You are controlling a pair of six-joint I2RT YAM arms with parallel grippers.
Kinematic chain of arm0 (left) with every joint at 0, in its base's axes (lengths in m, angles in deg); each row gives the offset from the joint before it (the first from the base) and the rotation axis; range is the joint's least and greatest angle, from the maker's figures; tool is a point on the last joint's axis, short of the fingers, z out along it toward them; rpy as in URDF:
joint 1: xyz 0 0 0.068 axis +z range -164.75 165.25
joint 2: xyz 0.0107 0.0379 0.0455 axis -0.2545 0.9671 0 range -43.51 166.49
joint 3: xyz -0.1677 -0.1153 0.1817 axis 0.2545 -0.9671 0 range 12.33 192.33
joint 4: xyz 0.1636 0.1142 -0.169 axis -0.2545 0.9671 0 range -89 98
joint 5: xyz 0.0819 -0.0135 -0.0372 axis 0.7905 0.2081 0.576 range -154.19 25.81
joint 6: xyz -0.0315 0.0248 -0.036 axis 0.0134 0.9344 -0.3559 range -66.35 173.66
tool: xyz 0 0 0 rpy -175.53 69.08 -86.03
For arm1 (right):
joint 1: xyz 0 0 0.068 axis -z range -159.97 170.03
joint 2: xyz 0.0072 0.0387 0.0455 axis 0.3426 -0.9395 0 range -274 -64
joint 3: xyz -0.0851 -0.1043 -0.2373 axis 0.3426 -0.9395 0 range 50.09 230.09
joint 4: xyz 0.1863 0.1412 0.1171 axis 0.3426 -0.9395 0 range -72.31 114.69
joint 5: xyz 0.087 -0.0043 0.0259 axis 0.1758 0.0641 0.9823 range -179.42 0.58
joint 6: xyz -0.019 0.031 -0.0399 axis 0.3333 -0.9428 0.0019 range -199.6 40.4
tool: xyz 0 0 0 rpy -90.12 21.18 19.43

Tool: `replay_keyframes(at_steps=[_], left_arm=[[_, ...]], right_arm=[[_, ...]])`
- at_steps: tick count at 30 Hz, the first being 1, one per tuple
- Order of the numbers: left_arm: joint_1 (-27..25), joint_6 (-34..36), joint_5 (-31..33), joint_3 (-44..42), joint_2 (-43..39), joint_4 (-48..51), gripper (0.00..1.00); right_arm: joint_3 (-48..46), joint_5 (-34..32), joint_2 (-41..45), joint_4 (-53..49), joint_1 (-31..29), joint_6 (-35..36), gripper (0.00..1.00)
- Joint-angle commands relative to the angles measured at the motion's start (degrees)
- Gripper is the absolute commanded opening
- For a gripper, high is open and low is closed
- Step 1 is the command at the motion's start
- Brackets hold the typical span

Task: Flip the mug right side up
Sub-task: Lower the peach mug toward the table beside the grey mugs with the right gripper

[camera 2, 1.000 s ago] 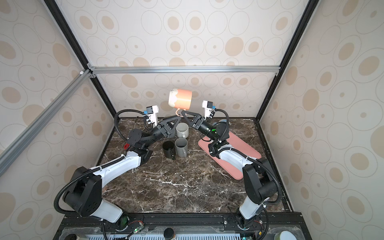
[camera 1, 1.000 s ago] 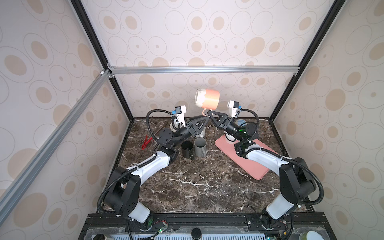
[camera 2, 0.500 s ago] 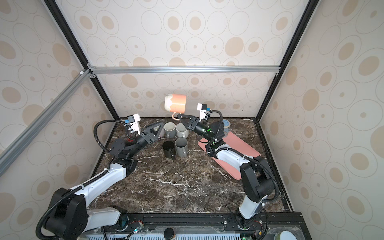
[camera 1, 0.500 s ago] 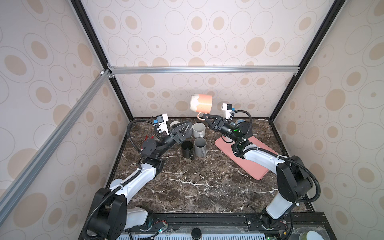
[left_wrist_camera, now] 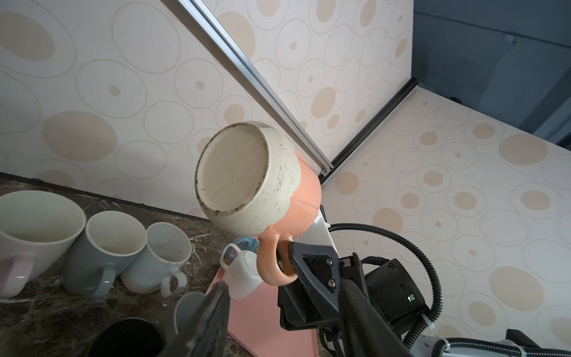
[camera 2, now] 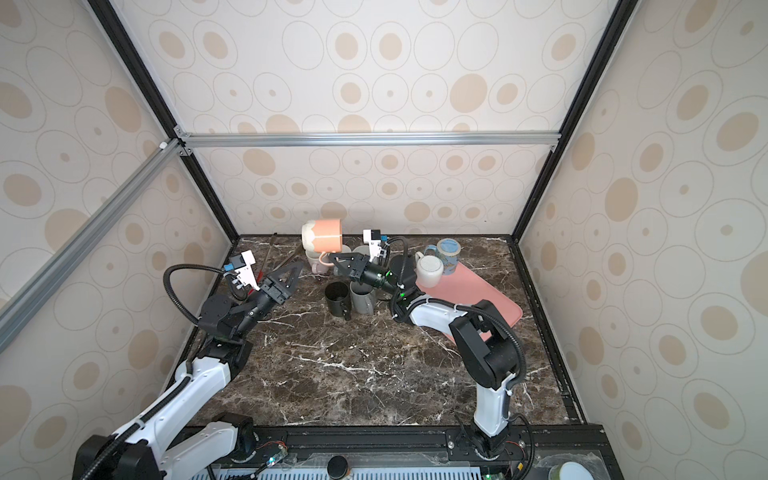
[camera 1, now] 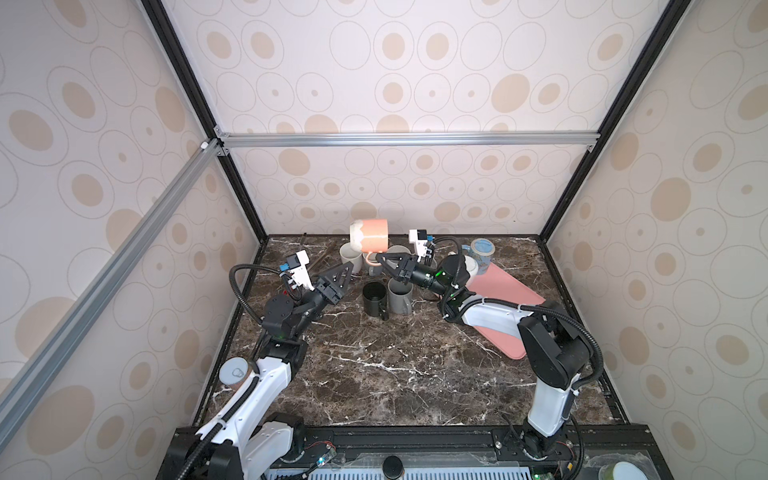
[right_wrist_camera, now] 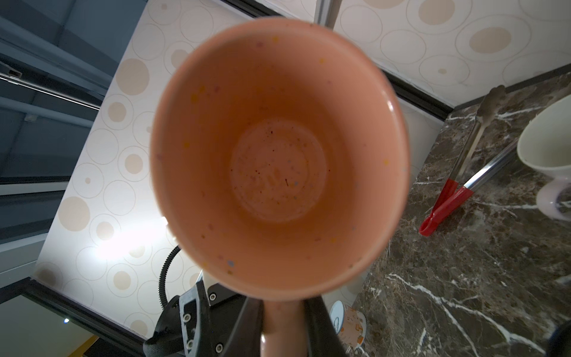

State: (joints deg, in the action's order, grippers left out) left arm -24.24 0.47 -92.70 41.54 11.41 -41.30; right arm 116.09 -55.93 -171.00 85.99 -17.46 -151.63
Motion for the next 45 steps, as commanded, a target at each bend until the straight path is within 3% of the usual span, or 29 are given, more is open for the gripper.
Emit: replay_keyframes(at_steps=[1,13,24,35,45], left_arm=[[1.29,4.19,4.47,-2.1,-5.36,8.49,0.55],[2.5,13.63,14.77,-0.84,-19.26,31.06,0.54],[2.47,21.34,19.7,7.93,-22.35,44.61,0.54],[2.47,20.85,21.38,6.45,-25.12,46.17,0.54],[2.47,21.11,21.96,5.94,-25.47,46.53,0.54]], right_arm=[[2.8,-0.46,0.11,6.2,-2.21,2.9,0.0],[2.09,-0.7,-4.95,4.69,-7.42,4.8,0.0],[-4.11,-3.85,-5.81,0.07,-11.06,12.28,0.0],[-6.88,-4.17,-7.59,-3.44,-13.12,16.43,0.0],[-6.86,-12.67,-2.72,-26.67,-16.38,31.73,0.0]])
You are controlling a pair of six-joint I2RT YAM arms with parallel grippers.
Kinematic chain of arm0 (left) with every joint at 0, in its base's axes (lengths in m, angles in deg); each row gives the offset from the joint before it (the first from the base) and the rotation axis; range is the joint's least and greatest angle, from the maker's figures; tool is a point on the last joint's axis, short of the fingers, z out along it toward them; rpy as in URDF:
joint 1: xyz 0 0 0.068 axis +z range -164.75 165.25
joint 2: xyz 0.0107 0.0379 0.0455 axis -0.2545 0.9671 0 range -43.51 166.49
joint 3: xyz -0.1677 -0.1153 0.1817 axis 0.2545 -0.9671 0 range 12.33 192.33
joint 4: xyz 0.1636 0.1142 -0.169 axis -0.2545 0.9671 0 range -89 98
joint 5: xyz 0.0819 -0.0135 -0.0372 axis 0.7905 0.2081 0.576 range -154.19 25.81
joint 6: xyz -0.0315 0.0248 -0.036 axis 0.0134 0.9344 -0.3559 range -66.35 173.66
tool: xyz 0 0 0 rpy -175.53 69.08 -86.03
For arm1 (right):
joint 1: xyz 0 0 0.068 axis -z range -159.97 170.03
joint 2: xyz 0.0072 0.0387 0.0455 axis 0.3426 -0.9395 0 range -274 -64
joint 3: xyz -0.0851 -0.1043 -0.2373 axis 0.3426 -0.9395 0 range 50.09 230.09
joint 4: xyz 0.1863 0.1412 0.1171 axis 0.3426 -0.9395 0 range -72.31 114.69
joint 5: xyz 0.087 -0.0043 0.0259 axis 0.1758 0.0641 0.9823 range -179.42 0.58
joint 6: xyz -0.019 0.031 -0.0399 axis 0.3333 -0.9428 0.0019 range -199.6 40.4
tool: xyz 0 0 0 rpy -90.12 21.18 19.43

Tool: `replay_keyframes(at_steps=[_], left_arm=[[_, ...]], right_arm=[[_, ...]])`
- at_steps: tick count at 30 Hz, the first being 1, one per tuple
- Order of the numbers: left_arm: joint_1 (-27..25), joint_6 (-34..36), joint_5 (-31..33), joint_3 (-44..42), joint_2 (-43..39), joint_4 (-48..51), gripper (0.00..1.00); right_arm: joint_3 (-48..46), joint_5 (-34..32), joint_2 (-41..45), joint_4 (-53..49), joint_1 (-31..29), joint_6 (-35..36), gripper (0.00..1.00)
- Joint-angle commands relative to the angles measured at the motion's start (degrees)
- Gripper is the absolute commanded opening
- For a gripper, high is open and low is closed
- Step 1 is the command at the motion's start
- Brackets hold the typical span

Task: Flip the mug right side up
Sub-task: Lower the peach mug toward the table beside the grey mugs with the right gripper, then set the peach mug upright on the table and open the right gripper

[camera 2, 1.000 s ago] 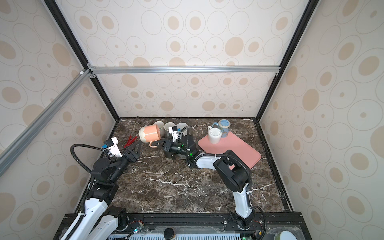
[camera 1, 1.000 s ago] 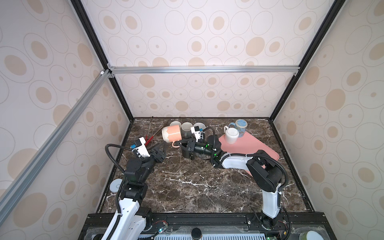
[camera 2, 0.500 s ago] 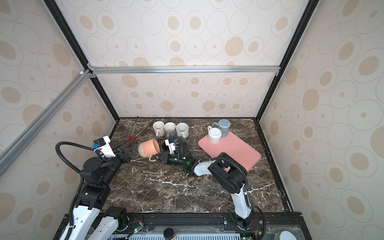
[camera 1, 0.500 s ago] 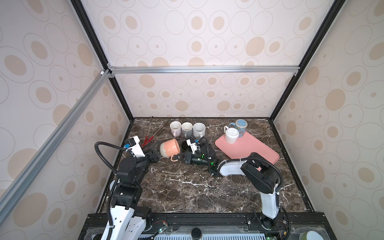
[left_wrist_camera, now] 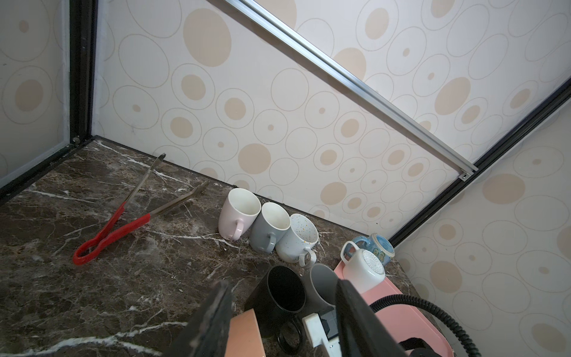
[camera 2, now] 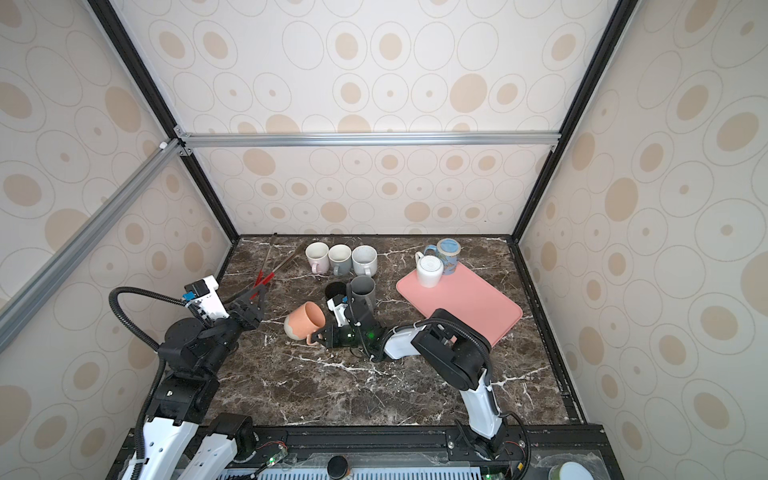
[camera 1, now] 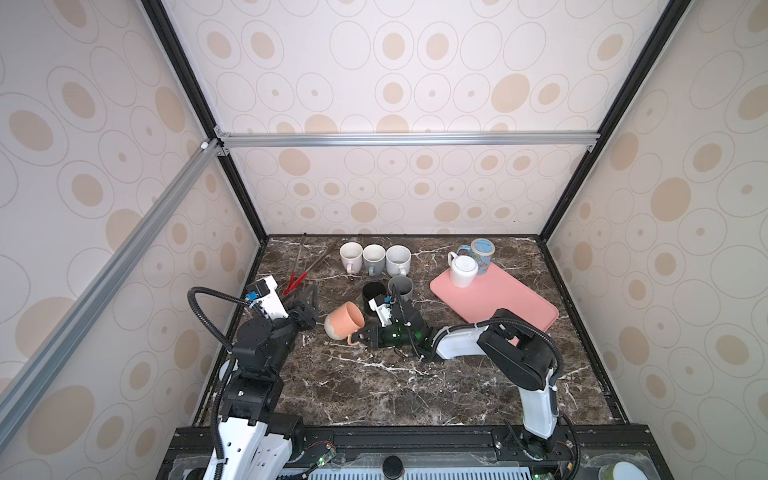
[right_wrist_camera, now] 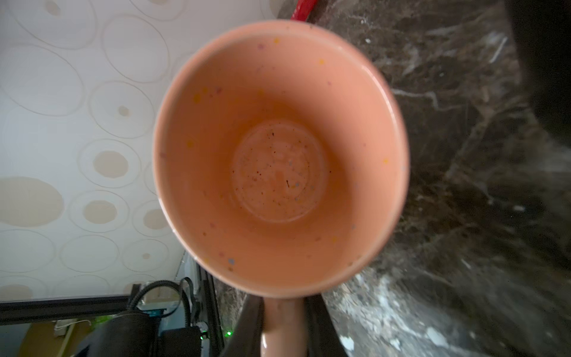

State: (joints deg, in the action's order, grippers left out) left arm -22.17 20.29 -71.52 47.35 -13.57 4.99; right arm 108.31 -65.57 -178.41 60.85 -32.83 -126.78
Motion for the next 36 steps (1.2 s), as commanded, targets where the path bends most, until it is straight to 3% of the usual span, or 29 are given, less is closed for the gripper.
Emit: replay_keyframes(at_steps=[1,7,16,27,36], left_arm=[[0.41,1.26,0.76,-0.03,-0.65,0.22,0.54],[0.39,1.37,1.0,-0.14,-0.75,0.5,0.54],[0.41,1.89,1.84,-0.66,-1.93,1.48,0.54],[0.39,2.73,2.46,0.13,-3.93,3.53,0.54],[0.39,2.71,1.08,0.68,-4.27,3.6,0.54]], right_arm=[[1.08,-3.64,4.85,-2.8,-1.15,7.6,0.0],[4.41,-9.3,7.11,-15.22,-3.4,16.3,0.0],[17.18,-25.16,5.4,-38.0,-7.85,27.51,0.0],[35.62,-41.05,-4.26,-54.59,-8.48,26.36,0.0],[49.91,-50.05,-13.16,-63.78,-8.49,28.4,0.0]])
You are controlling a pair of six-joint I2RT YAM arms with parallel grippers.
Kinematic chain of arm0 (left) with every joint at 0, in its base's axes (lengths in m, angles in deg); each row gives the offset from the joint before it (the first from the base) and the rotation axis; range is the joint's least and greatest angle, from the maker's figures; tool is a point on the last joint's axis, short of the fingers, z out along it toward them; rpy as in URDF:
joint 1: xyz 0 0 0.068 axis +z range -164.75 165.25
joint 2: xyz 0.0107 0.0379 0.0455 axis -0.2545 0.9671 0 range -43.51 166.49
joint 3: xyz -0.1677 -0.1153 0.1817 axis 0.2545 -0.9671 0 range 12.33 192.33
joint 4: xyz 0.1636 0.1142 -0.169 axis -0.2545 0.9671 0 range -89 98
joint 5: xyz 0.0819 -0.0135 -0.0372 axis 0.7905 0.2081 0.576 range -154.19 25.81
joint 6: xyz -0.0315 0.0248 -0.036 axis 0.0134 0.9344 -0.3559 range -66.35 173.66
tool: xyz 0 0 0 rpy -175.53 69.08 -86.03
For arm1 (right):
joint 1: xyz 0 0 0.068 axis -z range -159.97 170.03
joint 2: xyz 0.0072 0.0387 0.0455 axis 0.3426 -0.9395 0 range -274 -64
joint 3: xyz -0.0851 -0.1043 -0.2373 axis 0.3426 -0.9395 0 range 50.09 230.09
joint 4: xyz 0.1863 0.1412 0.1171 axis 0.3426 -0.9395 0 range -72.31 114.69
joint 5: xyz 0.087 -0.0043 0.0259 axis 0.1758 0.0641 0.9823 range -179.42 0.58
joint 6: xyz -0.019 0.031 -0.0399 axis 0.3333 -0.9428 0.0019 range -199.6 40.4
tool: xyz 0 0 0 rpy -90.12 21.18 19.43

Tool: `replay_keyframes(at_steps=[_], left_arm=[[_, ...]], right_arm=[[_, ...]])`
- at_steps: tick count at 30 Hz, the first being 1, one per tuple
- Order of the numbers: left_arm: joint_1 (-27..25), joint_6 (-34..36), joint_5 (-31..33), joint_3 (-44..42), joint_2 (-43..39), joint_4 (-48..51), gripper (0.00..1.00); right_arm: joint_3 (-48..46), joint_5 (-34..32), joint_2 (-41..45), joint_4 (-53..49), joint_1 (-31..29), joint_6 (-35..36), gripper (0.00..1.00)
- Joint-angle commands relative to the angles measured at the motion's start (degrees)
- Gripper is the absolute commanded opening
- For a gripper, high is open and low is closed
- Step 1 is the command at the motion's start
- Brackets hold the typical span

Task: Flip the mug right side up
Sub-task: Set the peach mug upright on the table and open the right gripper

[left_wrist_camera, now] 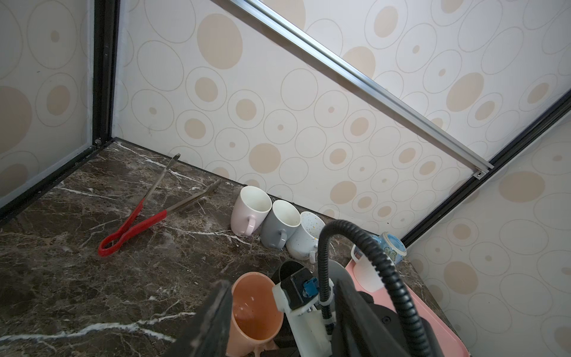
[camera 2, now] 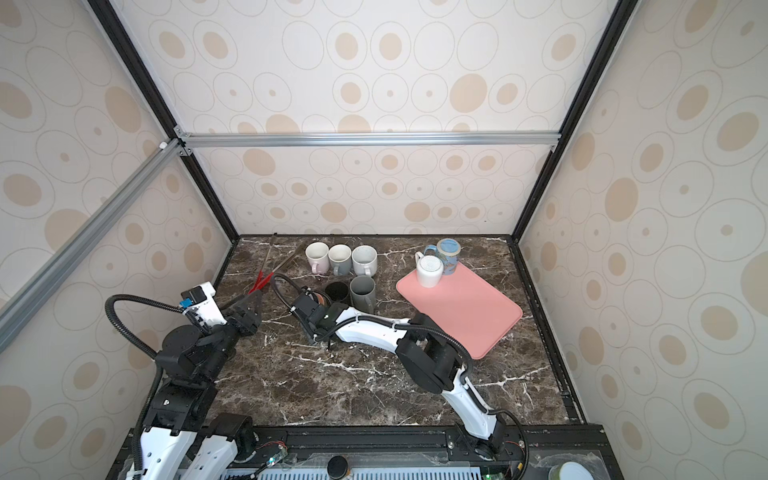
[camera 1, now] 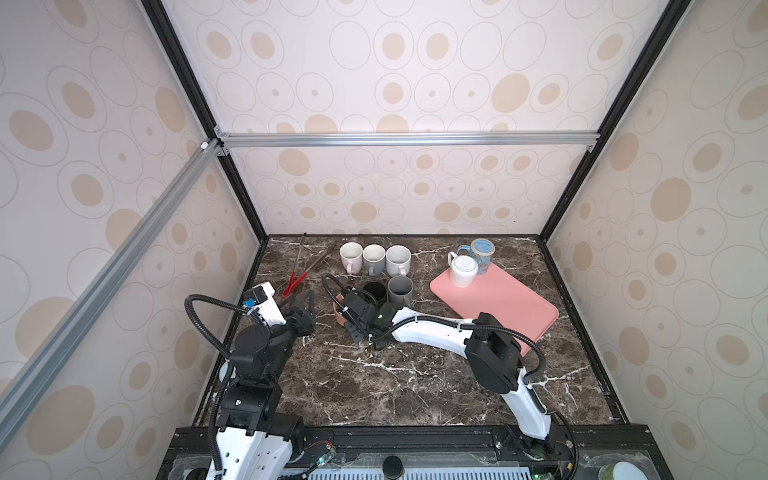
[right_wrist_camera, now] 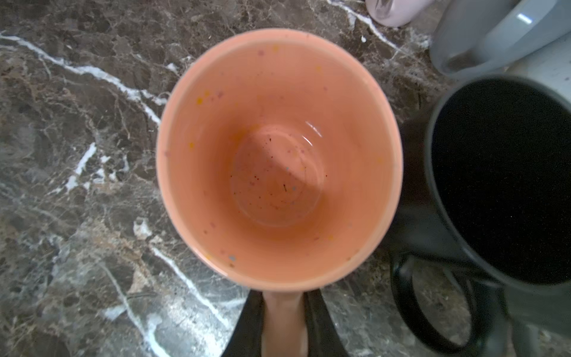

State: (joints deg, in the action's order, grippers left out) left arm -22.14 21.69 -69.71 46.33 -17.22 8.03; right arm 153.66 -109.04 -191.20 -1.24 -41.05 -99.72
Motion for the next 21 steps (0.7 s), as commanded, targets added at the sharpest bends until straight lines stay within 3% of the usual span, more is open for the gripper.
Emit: replay_keyframes(at_steps=[1,8,10,13,21], left_arm=[[0.38,1.29,-0.85,1.64,-0.79,0.45,0.54],[0.37,0.85,-1.07,1.88,-0.71,0.06,0.55],[0.37,0.85,-1.06,2.12,-0.71,0.07,0.57],[0.4,1.2,-0.99,2.39,-0.66,0.44,0.58],[0.44,1.42,-1.68,1.59,-1.12,0.83,0.59]], right_arm=[[5.49,-6.87,-1.01,-2.26,-0.29,1.54,0.0],[14.15,-6.93,-7.16,-7.94,-0.02,0.38,0.01],[15.25,-6.46,-7.97,-8.83,0.09,-0.01,0.09],[14.79,-5.63,-7.05,-8.44,0.09,-0.27,0.29],[14.98,-5.78,-3.47,-7.76,0.08,1.11,0.41]])
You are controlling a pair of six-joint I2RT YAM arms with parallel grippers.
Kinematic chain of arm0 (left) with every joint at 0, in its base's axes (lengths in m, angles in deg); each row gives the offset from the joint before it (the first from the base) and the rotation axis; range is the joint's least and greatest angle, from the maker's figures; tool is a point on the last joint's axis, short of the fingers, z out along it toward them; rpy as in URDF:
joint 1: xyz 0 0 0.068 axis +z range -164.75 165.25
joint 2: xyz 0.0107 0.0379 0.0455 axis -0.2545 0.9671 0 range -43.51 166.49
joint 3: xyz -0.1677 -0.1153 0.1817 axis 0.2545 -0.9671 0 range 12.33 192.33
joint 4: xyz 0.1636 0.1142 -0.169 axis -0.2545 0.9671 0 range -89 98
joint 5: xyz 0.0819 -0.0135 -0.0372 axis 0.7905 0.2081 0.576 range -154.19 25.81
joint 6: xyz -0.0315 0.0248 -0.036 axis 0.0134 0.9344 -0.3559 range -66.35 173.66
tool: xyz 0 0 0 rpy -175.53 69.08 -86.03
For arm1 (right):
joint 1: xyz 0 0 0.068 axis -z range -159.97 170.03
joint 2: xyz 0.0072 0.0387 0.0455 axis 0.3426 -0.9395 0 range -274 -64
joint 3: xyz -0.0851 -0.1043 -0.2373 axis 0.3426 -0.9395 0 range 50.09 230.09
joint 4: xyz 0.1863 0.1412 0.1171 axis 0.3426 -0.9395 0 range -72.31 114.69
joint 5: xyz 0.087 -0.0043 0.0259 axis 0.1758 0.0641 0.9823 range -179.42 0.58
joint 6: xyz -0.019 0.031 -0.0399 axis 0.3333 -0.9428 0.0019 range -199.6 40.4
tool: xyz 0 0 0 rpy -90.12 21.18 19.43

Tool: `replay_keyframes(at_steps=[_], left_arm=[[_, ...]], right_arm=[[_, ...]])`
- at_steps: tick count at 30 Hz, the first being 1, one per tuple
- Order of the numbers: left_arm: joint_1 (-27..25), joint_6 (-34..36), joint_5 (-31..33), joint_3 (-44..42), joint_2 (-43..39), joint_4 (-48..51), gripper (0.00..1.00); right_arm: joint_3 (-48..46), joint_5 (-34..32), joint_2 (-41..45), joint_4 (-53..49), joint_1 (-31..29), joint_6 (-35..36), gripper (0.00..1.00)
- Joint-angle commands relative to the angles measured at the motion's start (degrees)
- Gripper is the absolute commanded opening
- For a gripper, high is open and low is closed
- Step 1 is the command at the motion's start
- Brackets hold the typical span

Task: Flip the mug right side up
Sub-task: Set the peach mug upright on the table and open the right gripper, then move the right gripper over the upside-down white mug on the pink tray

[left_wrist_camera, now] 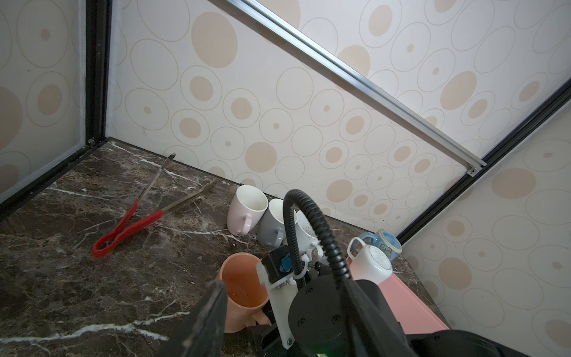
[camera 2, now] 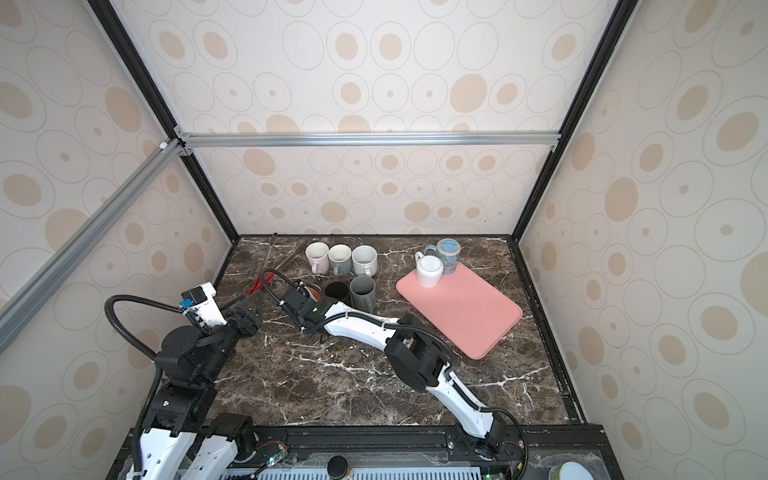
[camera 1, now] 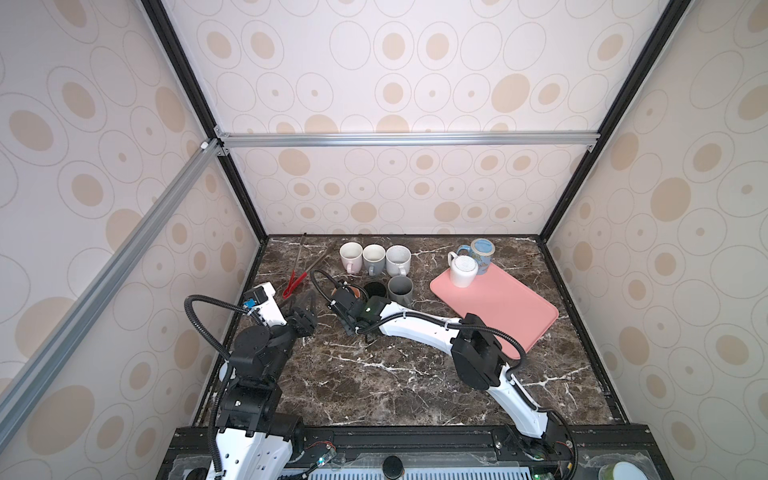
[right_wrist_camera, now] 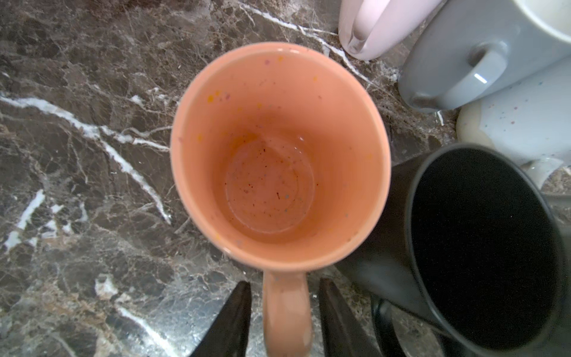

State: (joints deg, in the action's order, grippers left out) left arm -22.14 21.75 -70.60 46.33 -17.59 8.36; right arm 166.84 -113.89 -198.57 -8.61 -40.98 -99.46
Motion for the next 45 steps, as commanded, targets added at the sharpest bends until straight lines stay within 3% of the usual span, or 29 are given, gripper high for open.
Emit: replay_keyframes(at_steps=[1,8,14,22,28,37,41,45], left_arm=[[0.41,1.42,-0.87,1.66,-0.77,0.55,0.59],[0.39,1.52,-3.37,2.15,1.55,0.22,0.64],[0.37,-0.62,-7.07,2.77,5.53,-2.14,0.62],[-0.38,-4.55,-14.12,3.26,13.4,-8.82,0.56],[-6.51,-5.1,-10.26,3.57,18.7,-14.35,0.54],[-19.46,-3.52,-5.37,9.54,35.2,-24.85,0.54],[-23.73,-2.44,-5.26,15.11,43.82,-27.91,0.54],[-26.51,-1.33,-5.34,20.54,50.87,-29.6,0.54]], right_arm=[[2.03,-0.56,4.5,-0.44,0.02,0.99,0.41],[4.33,-0.21,8.3,-0.92,-0.01,4.81,0.45],[2.18,-2.12,13.81,1.49,1.19,8.9,0.5],[-7.42,2.04,23.39,2.57,12.27,8.17,0.5],[-15.26,7.89,29.58,1.8,23.8,6.38,0.48],[-22.13,14.46,32.89,-0.27,39.28,5.35,0.51],[-19.18,17.41,29.56,-0.93,43.06,7.76,0.53],[-6.72,18.94,19.13,-8.25,43.95,12.31,0.52]])
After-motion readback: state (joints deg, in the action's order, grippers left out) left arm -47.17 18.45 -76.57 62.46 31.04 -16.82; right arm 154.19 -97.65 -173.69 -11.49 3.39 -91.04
